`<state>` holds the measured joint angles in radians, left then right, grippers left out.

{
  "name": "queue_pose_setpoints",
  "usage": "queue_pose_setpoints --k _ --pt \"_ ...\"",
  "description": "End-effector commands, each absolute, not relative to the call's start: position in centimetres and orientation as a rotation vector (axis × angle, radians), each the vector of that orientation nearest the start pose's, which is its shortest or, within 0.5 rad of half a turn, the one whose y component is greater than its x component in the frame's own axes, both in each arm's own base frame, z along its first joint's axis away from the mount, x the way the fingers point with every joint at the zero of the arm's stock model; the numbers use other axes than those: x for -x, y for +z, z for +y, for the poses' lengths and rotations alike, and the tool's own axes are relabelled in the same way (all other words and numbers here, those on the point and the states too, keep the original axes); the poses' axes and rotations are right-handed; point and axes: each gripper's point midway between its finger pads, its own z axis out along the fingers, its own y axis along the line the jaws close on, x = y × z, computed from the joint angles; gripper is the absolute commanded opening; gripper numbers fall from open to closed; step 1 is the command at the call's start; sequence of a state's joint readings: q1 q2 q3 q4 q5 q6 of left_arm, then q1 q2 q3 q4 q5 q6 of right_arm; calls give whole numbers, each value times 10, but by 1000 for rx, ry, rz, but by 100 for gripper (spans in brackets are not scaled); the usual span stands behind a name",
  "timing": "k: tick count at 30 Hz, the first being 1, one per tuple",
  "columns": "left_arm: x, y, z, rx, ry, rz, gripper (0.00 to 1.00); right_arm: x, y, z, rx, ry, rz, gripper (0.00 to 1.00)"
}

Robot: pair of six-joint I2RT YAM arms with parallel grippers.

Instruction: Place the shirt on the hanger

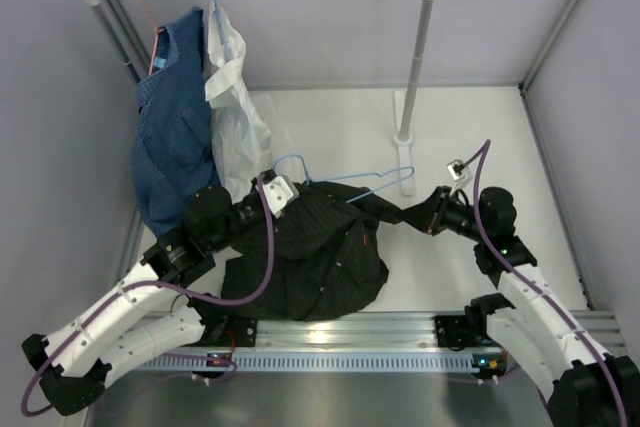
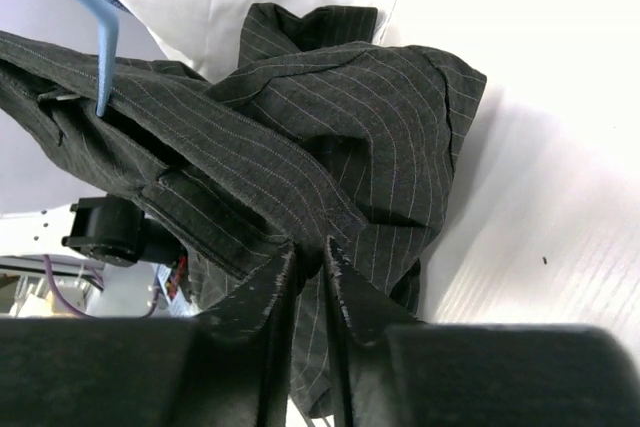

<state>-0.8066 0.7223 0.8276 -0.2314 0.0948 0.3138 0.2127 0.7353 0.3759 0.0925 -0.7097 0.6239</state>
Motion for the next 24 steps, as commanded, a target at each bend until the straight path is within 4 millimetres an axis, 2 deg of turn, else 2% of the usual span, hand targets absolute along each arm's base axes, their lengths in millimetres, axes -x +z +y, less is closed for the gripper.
queue_pose_setpoints --k 1,6,7,8,9,12,13,14,15,16,18,19,21,22,24 --pt "-211 345 -216 -888 -428 1300 0 -222 186 183 165 1218 1879 13" --pt "-212 344 -216 -890 -424 1304 0 -222 183 184 160 1224 1886 11" --pt "-212 344 -216 -888 -424 1306 0 -222 184 184 163 1226 1882 9" --pt "-212 344 -216 -890 -426 1305 0 -223 183 184 160 1225 1885 1" --pt "-212 343 -216 -891 -425 1304 0 -223 183 184 156 1223 1887 0" --pt "-212 340 -217 -902 -423 1307 0 -231 181 176 93 1156 1908 0" --pt "-212 337 -218 -909 -424 1310 0 -240 189 170 59 1101 1894 0" --pt "-212 336 -218 -914 -422 1308 0 -240 184 166 26 1067 1939 0" --pt "-212 335 -219 -916 -422 1310 0 -244 188 161 19 1023 1941 0" --pt "-212 334 -219 -918 -421 1311 0 -252 200 154 -10 968 1933 0" --pt "-216 329 -218 -925 -394 1320 0 -255 201 143 -54 902 1982 0" --pt "-218 328 -217 -923 -379 1325 0 -261 215 138 -72 869 1963 0" --pt "-221 330 -214 -905 -359 1331 0 -263 218 130 -107 834 1992 0" --pt "-222 330 -213 -900 -357 1333 0 -267 230 125 -121 813 1973 0" --pt "-223 328 -211 -896 -341 1333 0 -269 236 121 -133 797 1974 0"
